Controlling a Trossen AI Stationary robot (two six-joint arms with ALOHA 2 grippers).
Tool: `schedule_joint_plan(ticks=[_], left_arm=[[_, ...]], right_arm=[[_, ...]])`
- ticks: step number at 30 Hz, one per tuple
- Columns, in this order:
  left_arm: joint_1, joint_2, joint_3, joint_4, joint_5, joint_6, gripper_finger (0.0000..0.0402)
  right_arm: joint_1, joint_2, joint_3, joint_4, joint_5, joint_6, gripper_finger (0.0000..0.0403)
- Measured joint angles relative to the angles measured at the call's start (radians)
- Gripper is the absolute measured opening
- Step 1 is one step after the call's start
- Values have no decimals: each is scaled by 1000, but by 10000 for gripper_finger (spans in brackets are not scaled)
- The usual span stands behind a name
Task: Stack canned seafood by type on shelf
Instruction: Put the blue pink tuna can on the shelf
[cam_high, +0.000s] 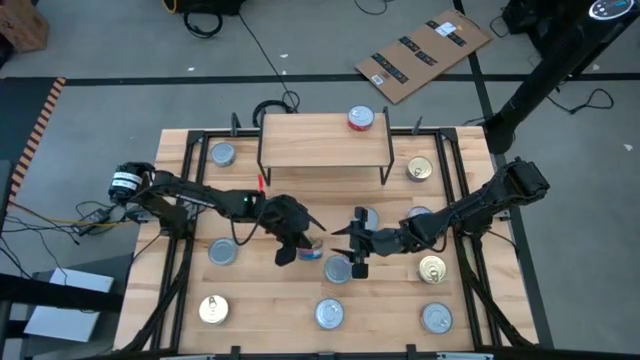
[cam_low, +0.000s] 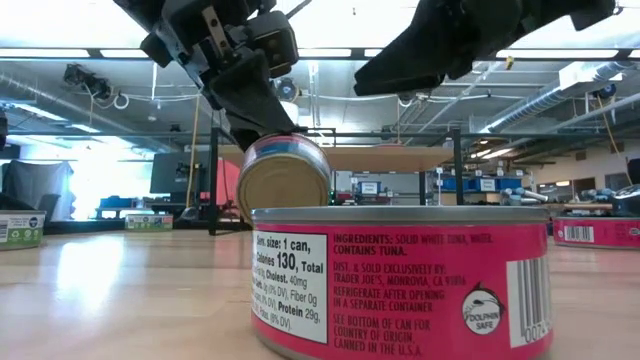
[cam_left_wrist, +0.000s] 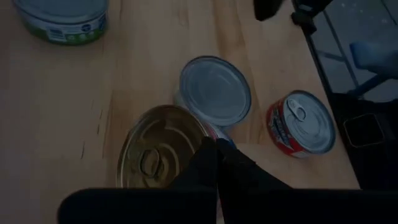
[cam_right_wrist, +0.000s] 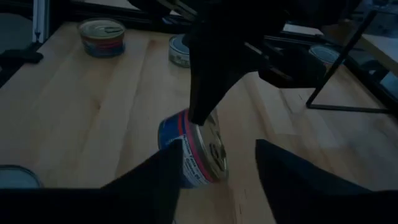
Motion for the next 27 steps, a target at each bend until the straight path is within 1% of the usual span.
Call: schedule_joint_plan(ticks=[3,6,12,17,21,23,27], left_arm=[[9,0,0,22,9,-20,0],[21,-1,0,35,16,-28,0],[41,-1,0,44,15,-45,0],[51,-1,1,65,15,-46,0],[54,-1,1,64,14,-49,0],[54,-1,1,64,14,-50,0],[54,-1,1,60,15,-51,0]], right_arm=[[10,0,8,-7,31,0,244],[11,0,16,-14,39,0,263],[10,16,16,-17,37,0,277],[6,119,46,-20,29,-19,277],[7,204,113,-27,108,-92,283],[8,232,147,-41,134,-103,289],[1,269,193,-77,117,-98,302]])
